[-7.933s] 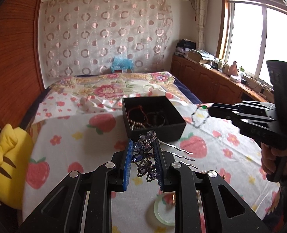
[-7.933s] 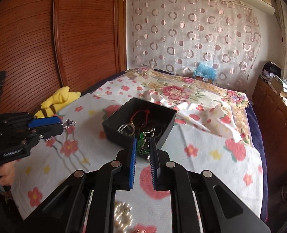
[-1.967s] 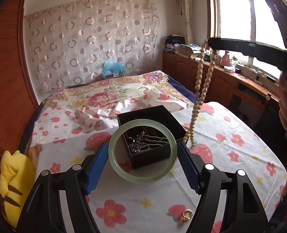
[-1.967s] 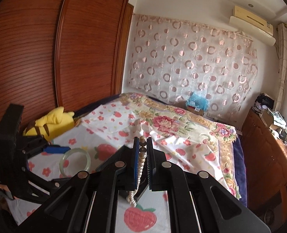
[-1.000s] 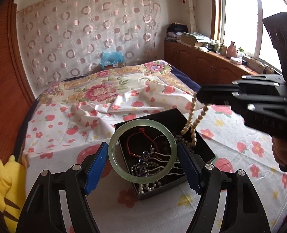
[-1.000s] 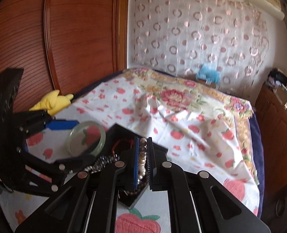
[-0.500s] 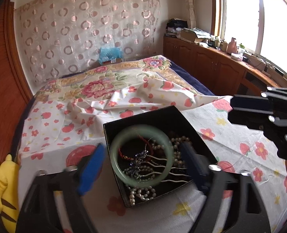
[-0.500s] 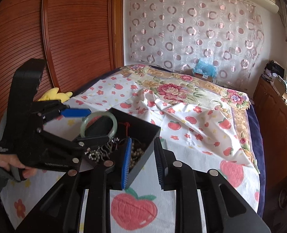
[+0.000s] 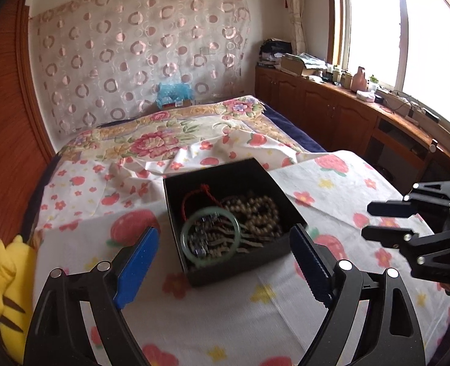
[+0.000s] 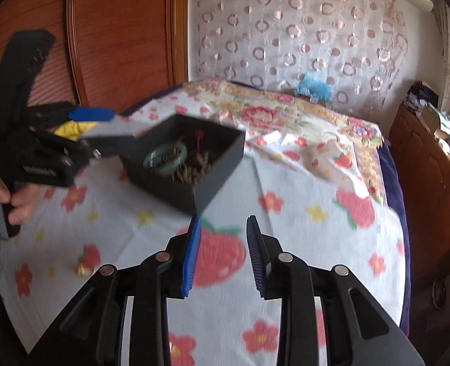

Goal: Organize jewelry
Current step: 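Grasp the gold flower earring with the right gripper while the left gripper nears the ring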

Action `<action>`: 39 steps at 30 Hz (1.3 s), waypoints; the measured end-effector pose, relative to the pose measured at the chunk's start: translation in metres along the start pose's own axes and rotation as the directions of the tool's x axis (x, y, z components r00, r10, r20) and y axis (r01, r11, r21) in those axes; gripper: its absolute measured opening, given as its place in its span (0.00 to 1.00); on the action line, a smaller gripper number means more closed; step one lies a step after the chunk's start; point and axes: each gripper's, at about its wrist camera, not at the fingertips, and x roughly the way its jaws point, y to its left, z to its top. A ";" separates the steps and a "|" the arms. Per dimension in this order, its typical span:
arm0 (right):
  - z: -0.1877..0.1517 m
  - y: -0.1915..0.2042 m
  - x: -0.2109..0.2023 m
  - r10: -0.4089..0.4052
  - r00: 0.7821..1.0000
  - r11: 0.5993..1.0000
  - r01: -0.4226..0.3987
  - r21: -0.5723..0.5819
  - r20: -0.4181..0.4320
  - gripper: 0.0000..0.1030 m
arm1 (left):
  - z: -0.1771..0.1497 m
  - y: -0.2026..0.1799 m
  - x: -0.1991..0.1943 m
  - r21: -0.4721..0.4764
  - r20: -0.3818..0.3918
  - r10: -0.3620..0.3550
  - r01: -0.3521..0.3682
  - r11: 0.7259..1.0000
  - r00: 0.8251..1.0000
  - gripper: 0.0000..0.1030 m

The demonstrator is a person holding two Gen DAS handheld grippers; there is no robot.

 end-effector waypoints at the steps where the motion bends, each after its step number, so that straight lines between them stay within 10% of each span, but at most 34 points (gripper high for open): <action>1: -0.006 0.001 0.000 -0.001 1.000 1.000 0.001 -0.003 -0.008 0.33 | -0.005 -0.002 -0.003 0.001 -0.001 -0.003 0.003 1.000 1.000 0.82; 30: -0.092 0.042 -0.009 0.065 0.994 0.998 -0.065 -0.008 -0.092 0.33 | -0.112 -0.048 -0.034 0.029 -0.143 -0.085 0.090 0.996 0.986 0.82; 34: -0.092 0.043 -0.010 0.043 0.995 0.999 -0.044 -0.016 -0.087 0.14 | -0.117 -0.050 -0.036 0.024 -0.143 -0.101 0.105 0.994 0.985 0.81; 39: -0.092 0.041 -0.010 0.038 0.996 0.999 -0.040 -0.018 -0.086 0.14 | -0.119 -0.056 -0.035 0.041 -0.155 -0.105 0.113 0.993 0.982 0.59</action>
